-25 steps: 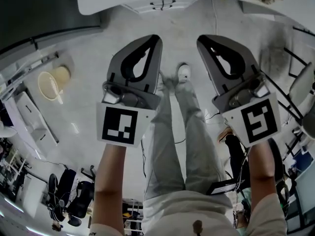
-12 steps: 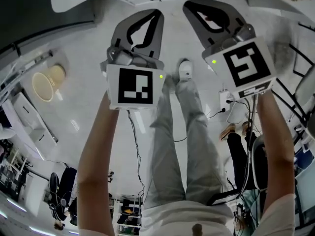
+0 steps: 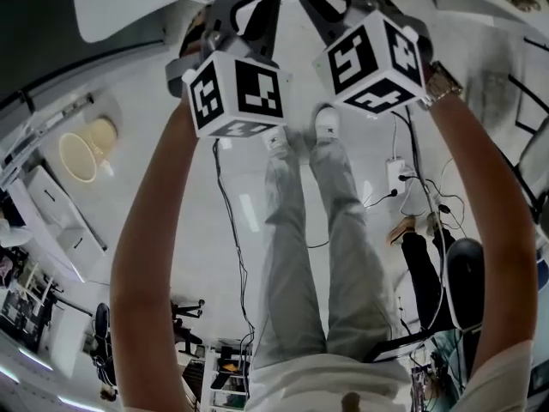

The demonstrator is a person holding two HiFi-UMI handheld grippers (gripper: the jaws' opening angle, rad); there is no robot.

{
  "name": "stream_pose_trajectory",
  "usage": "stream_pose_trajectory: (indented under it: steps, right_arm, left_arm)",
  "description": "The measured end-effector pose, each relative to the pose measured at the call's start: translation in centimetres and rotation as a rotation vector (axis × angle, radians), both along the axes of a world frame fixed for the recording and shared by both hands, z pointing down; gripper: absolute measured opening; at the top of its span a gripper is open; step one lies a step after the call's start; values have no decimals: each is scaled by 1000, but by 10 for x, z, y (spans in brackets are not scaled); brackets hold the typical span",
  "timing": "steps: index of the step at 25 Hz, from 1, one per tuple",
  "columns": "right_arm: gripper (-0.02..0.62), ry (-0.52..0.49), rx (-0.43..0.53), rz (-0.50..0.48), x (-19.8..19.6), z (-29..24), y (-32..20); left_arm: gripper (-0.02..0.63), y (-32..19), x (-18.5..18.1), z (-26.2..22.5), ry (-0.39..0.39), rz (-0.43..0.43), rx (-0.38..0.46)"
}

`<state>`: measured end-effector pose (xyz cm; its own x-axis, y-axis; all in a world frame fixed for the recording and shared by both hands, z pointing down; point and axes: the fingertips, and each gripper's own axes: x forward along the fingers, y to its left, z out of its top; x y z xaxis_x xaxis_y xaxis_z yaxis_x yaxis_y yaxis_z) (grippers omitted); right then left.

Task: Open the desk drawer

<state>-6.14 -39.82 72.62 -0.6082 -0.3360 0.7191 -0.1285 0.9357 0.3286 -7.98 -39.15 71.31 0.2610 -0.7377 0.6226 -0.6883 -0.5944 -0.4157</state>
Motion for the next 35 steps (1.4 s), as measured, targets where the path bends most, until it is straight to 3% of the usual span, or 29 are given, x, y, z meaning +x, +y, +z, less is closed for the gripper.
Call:
stream_pose_trajectory:
  steps: [3,8,9,11,18,22,24,28,31,35]
  right_arm:
    - [29,44,55,-54,-4,6,-5]
    - [31,95,107,-113,-10,11,-18]
    - [42,119,124,-134,-11,13,-19]
    - [141,173,160,-166,-12,20,-21]
    - [141,262,255,-228,-14,36,-23]
    - [125,332,343,-281,-13,40,-25]
    - [92,361,382,-284,-13,39,-27]
    - [37,381,436,-279,-14,35,-32]
    - [35,376,451,-290,-14,35,-32]
    - [35,368,456,-271,-14,35,-32]
  left_arm:
    - [82,-5,0,12,-68,48,-32]
    - [114,-17,-8,21,-179,88,-25]
    - [123,-19,-9,23,-208,104,-25]
    - [146,-21,-8,28,-253,135,-26]
    - [164,-27,-1,47,-367,209,-58]
    - [155,-27,-2,51,-460,265,-61]
    - [100,-30,-2,49,-511,277,-33]
    - [26,-34,0,44,-513,251,28]
    - [25,-37,-5,44,-553,233,44]
    - [23,-33,1,46,-537,204,54]
